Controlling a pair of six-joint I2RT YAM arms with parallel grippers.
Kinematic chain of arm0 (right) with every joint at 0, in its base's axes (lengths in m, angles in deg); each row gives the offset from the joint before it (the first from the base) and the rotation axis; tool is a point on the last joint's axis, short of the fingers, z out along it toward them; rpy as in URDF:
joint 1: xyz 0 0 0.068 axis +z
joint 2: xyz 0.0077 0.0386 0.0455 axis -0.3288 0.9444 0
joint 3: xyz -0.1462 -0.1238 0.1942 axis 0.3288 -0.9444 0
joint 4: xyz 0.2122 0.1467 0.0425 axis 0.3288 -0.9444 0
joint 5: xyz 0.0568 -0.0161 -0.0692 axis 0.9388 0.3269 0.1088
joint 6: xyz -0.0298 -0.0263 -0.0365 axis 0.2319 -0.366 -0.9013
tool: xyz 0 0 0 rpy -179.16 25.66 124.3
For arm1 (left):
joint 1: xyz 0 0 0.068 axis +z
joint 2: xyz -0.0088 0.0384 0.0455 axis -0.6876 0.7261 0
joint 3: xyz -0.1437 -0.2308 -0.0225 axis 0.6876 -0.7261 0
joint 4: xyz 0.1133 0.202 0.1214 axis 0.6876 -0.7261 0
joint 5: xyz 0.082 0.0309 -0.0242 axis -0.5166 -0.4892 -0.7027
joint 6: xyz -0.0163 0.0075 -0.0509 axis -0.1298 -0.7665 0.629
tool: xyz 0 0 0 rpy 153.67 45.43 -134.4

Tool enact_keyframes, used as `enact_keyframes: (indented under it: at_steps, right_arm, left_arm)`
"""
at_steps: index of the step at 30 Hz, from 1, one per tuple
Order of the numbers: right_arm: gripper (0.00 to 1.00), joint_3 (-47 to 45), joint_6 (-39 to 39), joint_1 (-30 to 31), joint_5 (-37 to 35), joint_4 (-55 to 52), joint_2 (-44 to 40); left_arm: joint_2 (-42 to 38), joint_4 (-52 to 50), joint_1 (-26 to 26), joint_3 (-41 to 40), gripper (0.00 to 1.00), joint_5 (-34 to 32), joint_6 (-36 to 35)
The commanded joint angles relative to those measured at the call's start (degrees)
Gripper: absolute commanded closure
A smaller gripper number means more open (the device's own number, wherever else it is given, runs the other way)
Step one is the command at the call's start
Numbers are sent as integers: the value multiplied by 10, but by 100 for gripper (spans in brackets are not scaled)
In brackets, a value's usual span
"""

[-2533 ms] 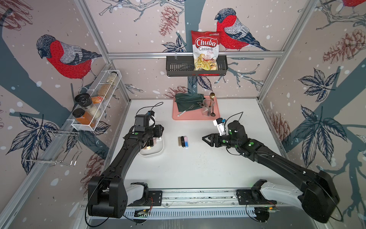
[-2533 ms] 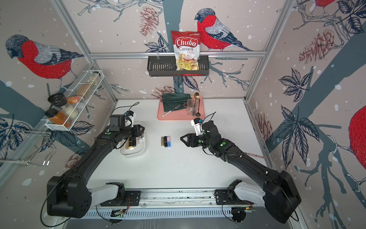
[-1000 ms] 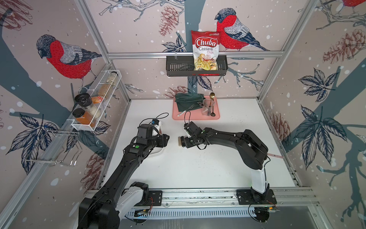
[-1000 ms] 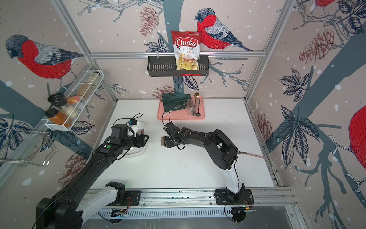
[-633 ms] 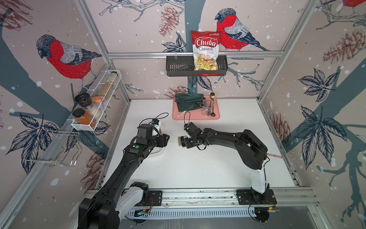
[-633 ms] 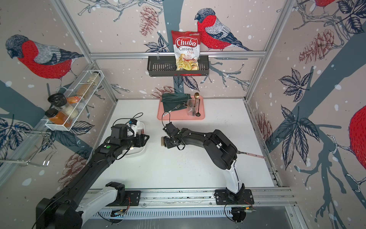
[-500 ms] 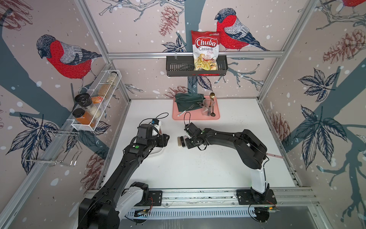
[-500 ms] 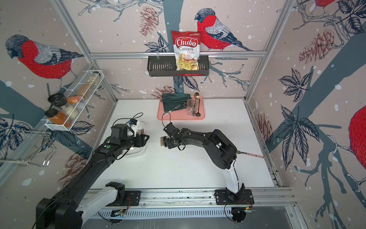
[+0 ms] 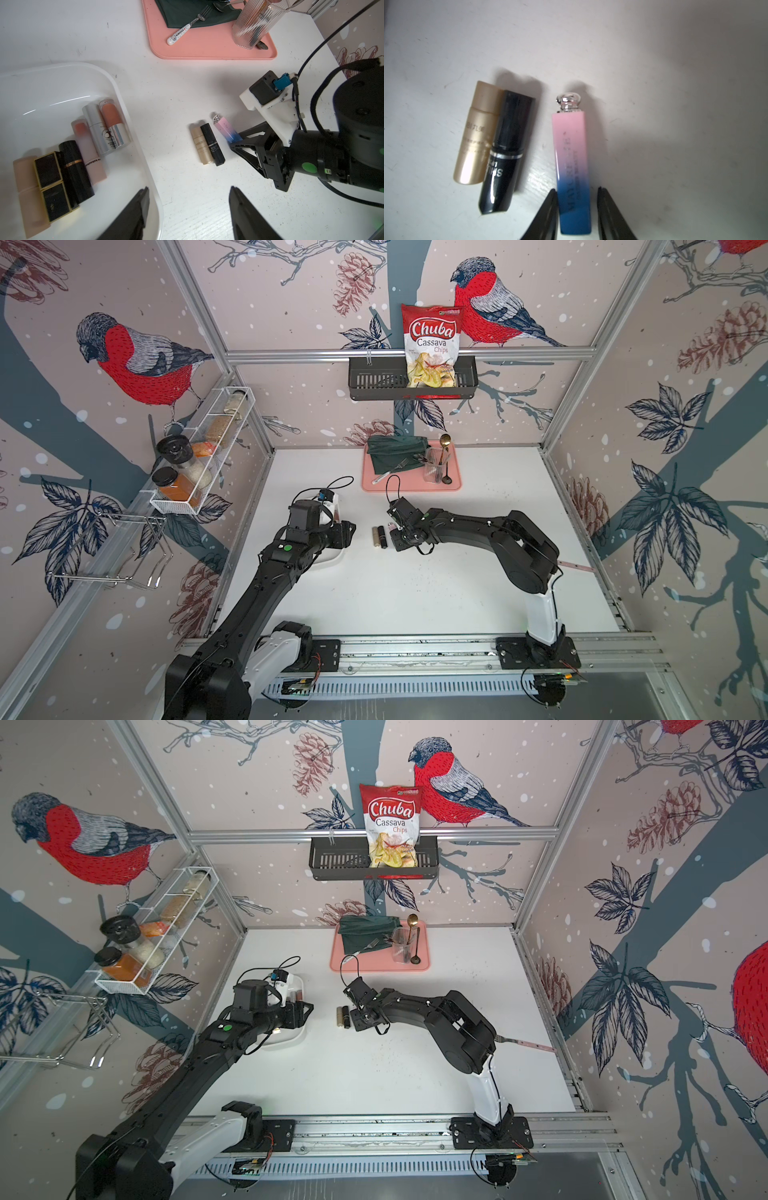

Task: Put the lipstick into the storage box
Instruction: Pick up the lipstick at the center of the board.

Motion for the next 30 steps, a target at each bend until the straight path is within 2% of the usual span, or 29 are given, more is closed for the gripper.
enact_keyframes:
  at_steps: [1,5,9,12,14,16,17,20,22,26,30]
  right_arm:
    - [68,-1,-9,0,7,2,-3]
    - [72,-12,-12,-3,10,11,-24]
    - [73,-36,-15,-17,45,36,-60]
    - [73,-73,-13,-40,131,90,-110]
    - [73,-103,-4,-60,204,133,-145]
    - [73,-124,10,-78,277,178,-173]
    - [73,-135,20,-87,314,201,-187]
    - [73,-159,58,-107,403,270,-225]
    - [73,-179,93,-121,455,332,-247]
    - [73,-224,211,-142,549,505,-271]
    - [73,-227,275,-140,588,583,-266]
  left_arm:
    - [1,14,0,0,35,6,-1]
    - [0,17,2,-1,32,14,3]
    - [-4,42,17,-2,30,76,26]
    - [-9,87,34,-10,27,163,73]
    - [-15,156,42,-29,24,231,128]
    - [-24,262,43,-57,17,278,196]
    - [-29,330,44,-76,5,300,239]
    - [-35,517,43,-126,3,337,355]
    - [-32,595,43,-144,3,349,398]
    - [-23,669,29,-154,3,363,425]
    - [-16,655,1,-141,4,348,407]
